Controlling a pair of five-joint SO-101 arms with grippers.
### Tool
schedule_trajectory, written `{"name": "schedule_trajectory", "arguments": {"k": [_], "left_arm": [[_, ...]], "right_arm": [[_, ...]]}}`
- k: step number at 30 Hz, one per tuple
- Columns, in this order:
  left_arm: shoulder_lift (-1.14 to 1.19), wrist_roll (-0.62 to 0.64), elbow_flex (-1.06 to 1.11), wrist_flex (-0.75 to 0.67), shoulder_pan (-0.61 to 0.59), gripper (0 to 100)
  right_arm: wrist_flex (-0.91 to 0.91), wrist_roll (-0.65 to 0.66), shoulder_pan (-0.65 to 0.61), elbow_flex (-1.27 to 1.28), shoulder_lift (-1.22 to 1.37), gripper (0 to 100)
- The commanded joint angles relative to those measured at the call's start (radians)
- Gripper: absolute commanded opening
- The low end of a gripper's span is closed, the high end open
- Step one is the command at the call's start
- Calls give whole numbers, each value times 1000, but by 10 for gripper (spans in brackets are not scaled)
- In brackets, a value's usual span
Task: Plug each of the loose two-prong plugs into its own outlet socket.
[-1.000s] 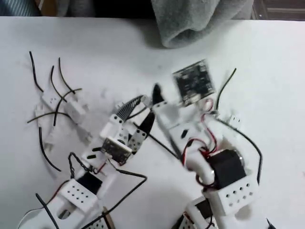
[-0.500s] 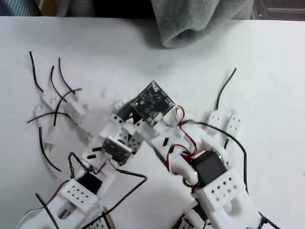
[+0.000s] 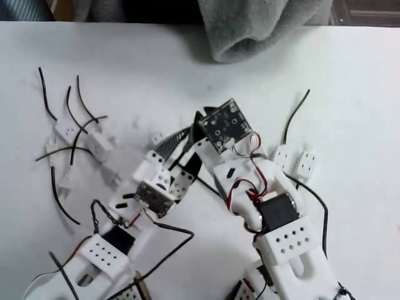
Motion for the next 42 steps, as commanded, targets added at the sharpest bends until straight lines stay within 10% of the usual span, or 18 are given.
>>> {"name": "schedule_trajectory", "arguments": {"k": [1,19,42], "left_arm": [[-24,11,-5,-26,-4,22],[-18,6,-5,-26,-5,22],[-18,5,-5,-26,-5,22]], "right_arm": [[-12,9,45,-8,-8,50],[263,14,-179,-295,-7,49],[-245,15,196,28,127,51]]}}
